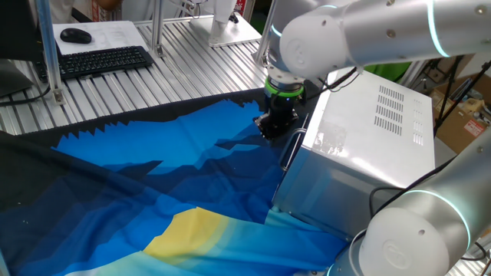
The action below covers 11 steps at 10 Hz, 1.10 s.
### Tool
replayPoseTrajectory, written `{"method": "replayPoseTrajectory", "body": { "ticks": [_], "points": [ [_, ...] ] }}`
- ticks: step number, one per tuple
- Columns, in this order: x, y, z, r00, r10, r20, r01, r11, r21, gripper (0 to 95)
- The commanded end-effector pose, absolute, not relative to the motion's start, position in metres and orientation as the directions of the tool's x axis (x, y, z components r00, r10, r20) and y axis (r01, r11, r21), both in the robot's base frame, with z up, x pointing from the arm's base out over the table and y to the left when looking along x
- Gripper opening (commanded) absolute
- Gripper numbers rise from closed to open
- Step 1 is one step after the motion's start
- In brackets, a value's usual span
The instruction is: Open the microwave door
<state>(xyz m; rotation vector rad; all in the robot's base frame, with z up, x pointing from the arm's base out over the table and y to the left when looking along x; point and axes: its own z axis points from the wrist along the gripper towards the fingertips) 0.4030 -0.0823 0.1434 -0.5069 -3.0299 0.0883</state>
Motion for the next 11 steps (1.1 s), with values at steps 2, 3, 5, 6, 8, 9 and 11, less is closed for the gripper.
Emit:
{"method": "replayPoseTrajectory", "body": {
  "ticks": [2,3,5,6,8,9,11],
  "points": [
    [0.413,-0.041,0.142,0.199,0.941,0.275,0.967,-0.235,0.103,0.0],
    [0.420,-0.039,0.144,0.266,0.928,0.261,0.950,-0.298,0.091,0.0],
    [0.421,-0.038,0.143,0.296,0.925,0.237,0.938,-0.329,0.112,0.0],
    [0.422,-0.038,0.143,0.332,0.911,0.245,0.923,-0.367,0.114,0.0],
    [0.433,-0.032,0.143,0.426,0.871,0.246,0.883,-0.459,0.099,0.0],
    [0.438,-0.029,0.143,0.453,0.861,0.231,0.870,-0.484,0.100,0.0],
    [0.454,-0.024,0.137,0.534,0.829,0.166,0.823,-0.555,0.125,0.0]
  ]
}}
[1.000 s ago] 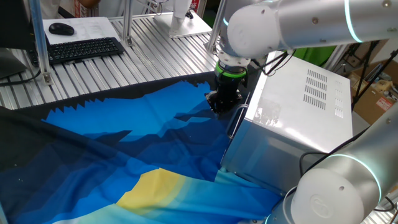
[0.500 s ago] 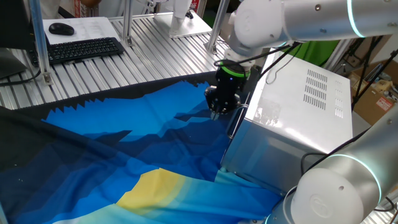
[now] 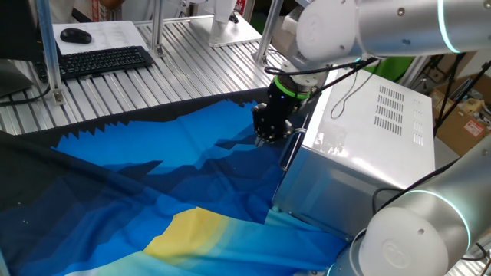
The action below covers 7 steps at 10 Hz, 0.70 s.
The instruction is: Open the microwave door
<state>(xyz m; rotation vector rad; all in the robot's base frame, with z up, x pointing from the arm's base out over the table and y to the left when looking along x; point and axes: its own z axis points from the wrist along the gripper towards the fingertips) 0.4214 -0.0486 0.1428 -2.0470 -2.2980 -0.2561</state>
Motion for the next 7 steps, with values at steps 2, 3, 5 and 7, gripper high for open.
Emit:
{"method": "replayPoseTrajectory", "body": {
  "ticks": [2,3,5,7],
  "points": [
    [0.466,-0.023,0.135,0.590,0.798,0.128,0.786,-0.603,0.135,0.0],
    [0.472,-0.022,0.136,0.618,0.779,0.106,0.768,-0.626,0.135,0.0],
    [0.483,-0.022,0.137,0.604,0.797,0.016,0.793,-0.603,0.090,0.0],
    [0.484,-0.022,0.132,0.574,0.811,-0.115,0.819,-0.570,0.065,0.0]
  ]
}}
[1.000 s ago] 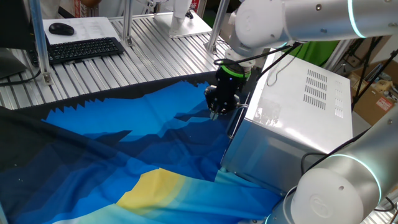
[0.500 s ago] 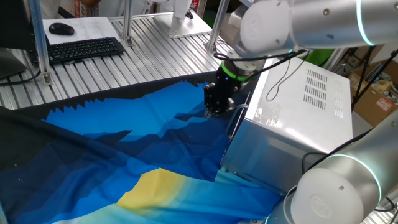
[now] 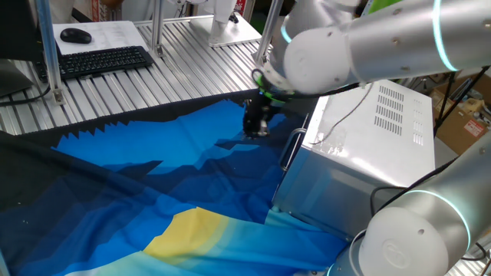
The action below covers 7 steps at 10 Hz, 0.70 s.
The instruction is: Open the microwave door
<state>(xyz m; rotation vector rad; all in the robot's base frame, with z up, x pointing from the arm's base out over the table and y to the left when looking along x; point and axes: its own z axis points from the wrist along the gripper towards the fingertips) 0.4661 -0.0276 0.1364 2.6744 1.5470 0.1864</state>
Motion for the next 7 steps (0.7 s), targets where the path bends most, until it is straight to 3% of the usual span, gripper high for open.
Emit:
{"method": "replayPoseTrajectory", "body": {
  "ticks": [1,3,4,7],
  "points": [
    [0.4843,-0.0221,0.1312,0.595,0.792,-0.135,0.803,-0.593,0.063,0.0],
    [0.4843,-0.0221,0.1312,0.598,0.790,-0.133,0.799,-0.600,0.028,0.0],
    [0.4846,-0.0222,0.1304,0.588,0.783,-0.204,0.801,-0.598,0.015,0.0],
    [0.4839,-0.0223,0.1297,0.543,0.767,-0.342,0.814,-0.581,-0.009,57.0]
  ]
}}
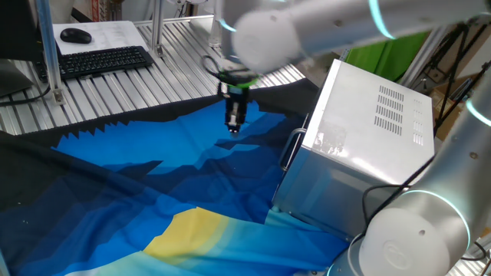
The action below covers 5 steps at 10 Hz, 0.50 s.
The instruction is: Open the microwave door
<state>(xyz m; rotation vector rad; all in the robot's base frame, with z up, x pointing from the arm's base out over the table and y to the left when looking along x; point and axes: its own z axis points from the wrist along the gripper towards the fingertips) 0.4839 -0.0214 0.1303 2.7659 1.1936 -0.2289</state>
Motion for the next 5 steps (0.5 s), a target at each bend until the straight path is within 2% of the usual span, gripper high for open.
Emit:
{"method": "replayPoseTrajectory", "body": {
  "ticks": [1,5],
  "points": [
    [0.483,-0.022,0.129,0.535,0.764,-0.361,0.817,-0.576,-0.010,38.0],
    [0.472,-0.024,0.128,0.474,0.772,-0.424,0.849,-0.528,-0.013,38.0]
  ]
}}
